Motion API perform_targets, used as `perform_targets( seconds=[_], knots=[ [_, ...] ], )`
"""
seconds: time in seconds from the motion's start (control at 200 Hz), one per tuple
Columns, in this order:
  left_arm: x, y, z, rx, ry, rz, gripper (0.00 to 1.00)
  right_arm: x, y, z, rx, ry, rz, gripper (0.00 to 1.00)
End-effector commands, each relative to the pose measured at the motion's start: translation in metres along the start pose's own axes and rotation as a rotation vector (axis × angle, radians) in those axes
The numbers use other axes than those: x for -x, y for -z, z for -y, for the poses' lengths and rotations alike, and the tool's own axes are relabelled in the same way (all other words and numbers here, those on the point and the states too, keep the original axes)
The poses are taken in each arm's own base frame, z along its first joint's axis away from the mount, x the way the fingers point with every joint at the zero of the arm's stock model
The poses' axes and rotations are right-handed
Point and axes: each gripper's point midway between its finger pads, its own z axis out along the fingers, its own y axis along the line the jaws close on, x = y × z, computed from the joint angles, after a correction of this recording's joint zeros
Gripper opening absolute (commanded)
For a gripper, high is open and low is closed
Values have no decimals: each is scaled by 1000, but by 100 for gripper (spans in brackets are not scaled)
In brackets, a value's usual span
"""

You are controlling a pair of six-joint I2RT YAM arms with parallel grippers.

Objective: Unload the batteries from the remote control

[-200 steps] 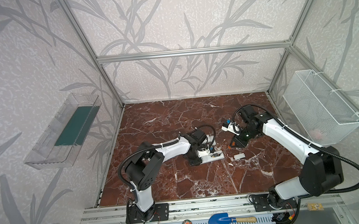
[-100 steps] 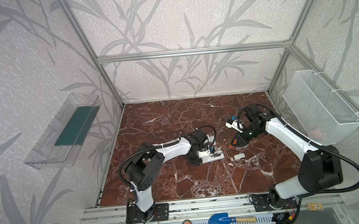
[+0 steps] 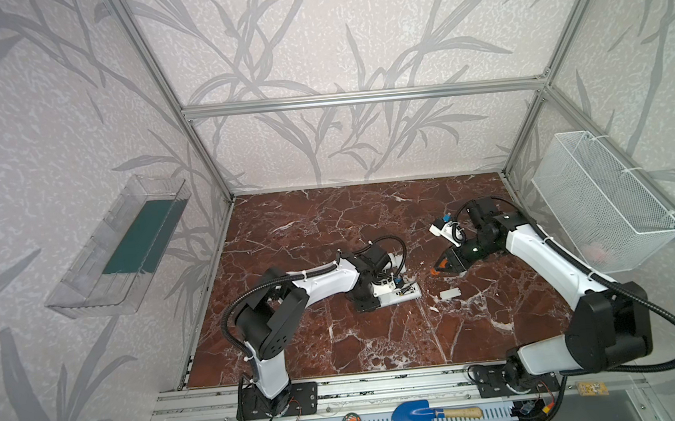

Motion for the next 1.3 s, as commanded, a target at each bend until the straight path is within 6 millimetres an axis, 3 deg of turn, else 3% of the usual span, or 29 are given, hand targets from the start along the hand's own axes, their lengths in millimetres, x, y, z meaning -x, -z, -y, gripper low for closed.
perform_targets(
  seconds=[0.0, 0.39, 0.67, 1.295],
  knots=[
    [-32, -28, 0, 21, -5, -124, 3, 10, 6, -39, 169, 9, 51, 0],
    [-33, -27, 1, 20, 6, -121, 3, 4, 10, -19, 15, 23, 14, 0],
    [-25, -17, 13, -85, 42, -97, 0, -17, 15, 4, -151, -16, -45, 0],
    [-28, -15, 16, -131, 56, -102, 0, -30, -9, 16, -98, -27, -107, 0]
  ],
)
